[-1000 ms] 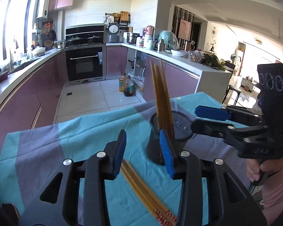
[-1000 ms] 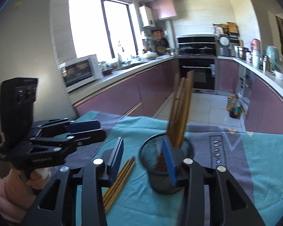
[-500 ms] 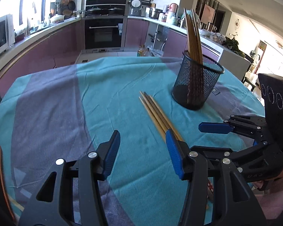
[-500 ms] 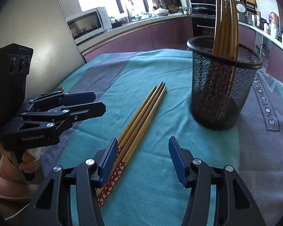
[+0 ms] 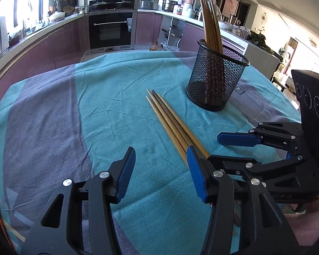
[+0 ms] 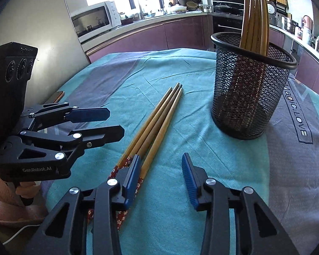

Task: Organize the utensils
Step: 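Move both open tools back over the chopstick pile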

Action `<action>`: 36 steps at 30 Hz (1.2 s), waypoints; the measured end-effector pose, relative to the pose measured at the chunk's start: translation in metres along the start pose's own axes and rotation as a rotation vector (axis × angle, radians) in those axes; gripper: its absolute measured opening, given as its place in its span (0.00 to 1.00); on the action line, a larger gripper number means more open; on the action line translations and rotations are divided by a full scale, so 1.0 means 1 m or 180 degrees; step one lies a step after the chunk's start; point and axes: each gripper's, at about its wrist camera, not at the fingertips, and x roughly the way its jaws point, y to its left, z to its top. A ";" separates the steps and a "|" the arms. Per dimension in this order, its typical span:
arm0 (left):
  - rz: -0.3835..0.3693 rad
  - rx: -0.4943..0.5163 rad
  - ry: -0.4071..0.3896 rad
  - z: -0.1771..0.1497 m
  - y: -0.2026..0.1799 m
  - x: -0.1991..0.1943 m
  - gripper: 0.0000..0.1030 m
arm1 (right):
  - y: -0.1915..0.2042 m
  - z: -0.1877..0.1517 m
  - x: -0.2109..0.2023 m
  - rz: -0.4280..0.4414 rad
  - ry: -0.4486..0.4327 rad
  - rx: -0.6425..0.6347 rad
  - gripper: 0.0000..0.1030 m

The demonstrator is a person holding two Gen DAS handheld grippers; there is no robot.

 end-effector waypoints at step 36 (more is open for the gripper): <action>0.0174 0.0085 0.0294 0.012 -0.005 0.035 0.31 | -0.004 0.024 0.021 -0.0181 0.0044 -0.0061 0.24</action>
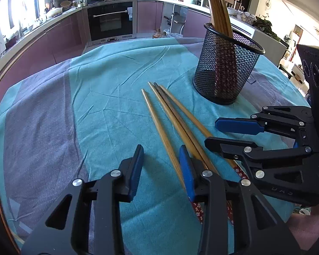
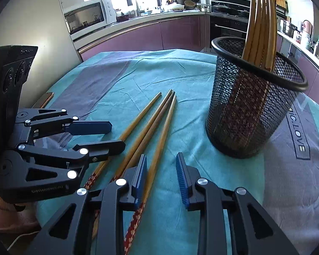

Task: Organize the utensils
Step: 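Move both open tools back over the chopstick pile, then grasp a chopstick from the pile with the right tool while the left tool grasps one too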

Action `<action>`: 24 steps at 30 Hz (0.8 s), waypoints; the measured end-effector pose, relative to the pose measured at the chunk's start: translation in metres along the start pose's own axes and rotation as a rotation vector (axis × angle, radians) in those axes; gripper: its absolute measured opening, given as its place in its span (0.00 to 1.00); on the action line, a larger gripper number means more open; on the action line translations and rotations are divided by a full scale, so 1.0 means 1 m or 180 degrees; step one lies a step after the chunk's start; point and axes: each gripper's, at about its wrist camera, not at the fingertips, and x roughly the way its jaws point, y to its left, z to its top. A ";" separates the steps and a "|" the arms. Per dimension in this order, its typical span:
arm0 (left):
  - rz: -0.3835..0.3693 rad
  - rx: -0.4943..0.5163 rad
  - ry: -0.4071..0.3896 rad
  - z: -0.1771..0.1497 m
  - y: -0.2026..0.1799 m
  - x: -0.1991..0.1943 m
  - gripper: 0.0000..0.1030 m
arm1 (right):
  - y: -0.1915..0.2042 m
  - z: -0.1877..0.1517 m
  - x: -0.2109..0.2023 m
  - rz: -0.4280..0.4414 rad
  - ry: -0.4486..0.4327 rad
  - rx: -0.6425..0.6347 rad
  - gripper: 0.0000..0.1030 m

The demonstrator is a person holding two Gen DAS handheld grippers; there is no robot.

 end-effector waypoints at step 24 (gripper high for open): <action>-0.0158 -0.0354 -0.0176 0.000 0.012 -0.015 0.08 | -0.015 -0.002 -0.027 0.0253 -0.0239 0.0292 0.05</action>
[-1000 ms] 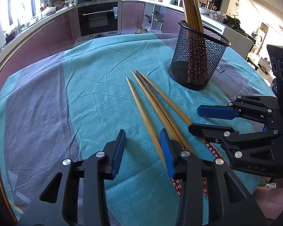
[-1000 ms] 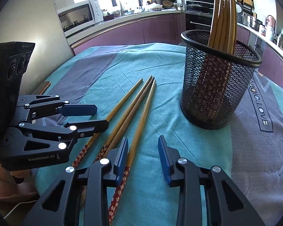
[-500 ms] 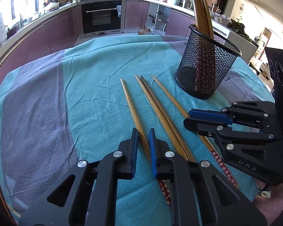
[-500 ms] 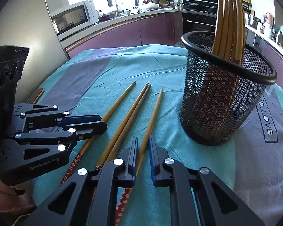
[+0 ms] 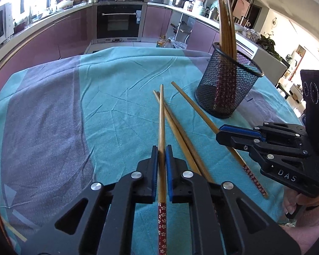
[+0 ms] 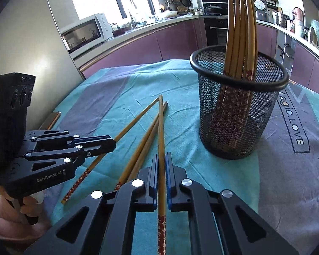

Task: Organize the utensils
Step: 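Grasp a chopstick from the pile with the right tool while the left tool grasps one too, then lift the chopstick upright with the right tool over the mesh cup while the left tool carries its own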

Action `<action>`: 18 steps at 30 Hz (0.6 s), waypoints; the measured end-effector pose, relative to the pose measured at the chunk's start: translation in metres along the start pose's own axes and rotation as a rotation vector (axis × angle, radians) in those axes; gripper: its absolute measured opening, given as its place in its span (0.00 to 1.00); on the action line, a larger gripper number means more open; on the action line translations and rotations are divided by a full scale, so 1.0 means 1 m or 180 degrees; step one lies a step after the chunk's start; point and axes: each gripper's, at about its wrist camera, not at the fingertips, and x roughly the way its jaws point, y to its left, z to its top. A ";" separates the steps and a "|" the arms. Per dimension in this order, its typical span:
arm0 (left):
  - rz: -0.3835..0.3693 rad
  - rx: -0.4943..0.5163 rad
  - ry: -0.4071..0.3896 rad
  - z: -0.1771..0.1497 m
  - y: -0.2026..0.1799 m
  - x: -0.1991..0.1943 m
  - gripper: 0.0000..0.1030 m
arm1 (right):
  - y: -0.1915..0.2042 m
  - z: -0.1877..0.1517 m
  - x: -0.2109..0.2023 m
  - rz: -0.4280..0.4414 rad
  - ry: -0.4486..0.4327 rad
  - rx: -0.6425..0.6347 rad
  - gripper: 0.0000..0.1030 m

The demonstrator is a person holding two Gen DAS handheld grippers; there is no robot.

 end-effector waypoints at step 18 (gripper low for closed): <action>-0.0341 0.0130 -0.0260 0.009 -0.016 -0.042 0.08 | -0.014 0.000 -0.052 0.0145 -0.0426 0.0068 0.05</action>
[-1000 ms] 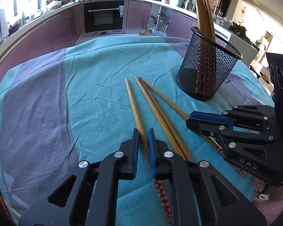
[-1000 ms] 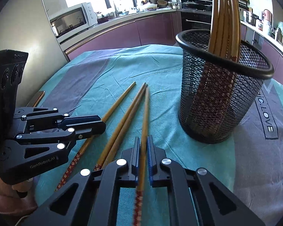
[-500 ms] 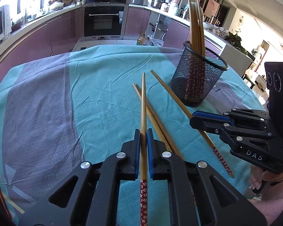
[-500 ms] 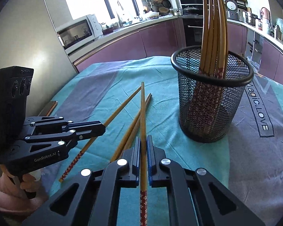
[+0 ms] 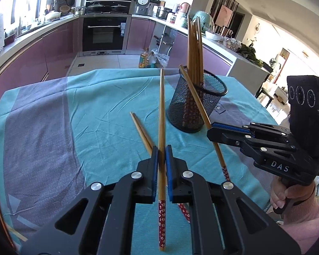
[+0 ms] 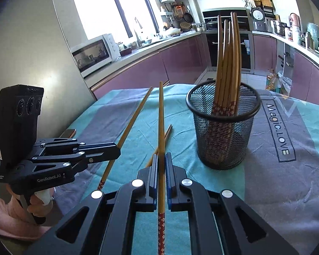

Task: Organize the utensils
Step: 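Lift the chopstick upright with the right tool over the mesh cup while the left tool carries its own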

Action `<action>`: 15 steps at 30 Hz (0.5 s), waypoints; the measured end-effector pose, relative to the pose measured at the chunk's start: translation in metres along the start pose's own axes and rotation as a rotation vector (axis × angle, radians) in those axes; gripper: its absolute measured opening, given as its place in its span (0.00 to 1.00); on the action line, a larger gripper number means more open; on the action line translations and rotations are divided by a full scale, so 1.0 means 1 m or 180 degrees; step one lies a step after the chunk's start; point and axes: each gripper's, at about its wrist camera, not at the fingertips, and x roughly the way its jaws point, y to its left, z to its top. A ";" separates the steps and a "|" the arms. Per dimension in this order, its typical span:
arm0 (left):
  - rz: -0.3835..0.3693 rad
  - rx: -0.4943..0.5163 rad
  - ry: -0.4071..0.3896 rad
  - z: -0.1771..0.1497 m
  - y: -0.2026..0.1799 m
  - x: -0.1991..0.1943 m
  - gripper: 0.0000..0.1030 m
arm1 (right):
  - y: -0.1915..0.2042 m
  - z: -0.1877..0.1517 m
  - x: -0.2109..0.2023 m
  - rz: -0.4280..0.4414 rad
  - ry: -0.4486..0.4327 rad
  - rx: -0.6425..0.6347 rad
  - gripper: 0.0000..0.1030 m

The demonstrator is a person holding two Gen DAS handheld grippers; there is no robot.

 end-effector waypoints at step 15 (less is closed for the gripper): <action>-0.0237 0.0122 -0.0411 0.024 -0.011 -0.051 0.07 | -0.013 0.017 -0.032 0.0036 -0.0387 0.0106 0.05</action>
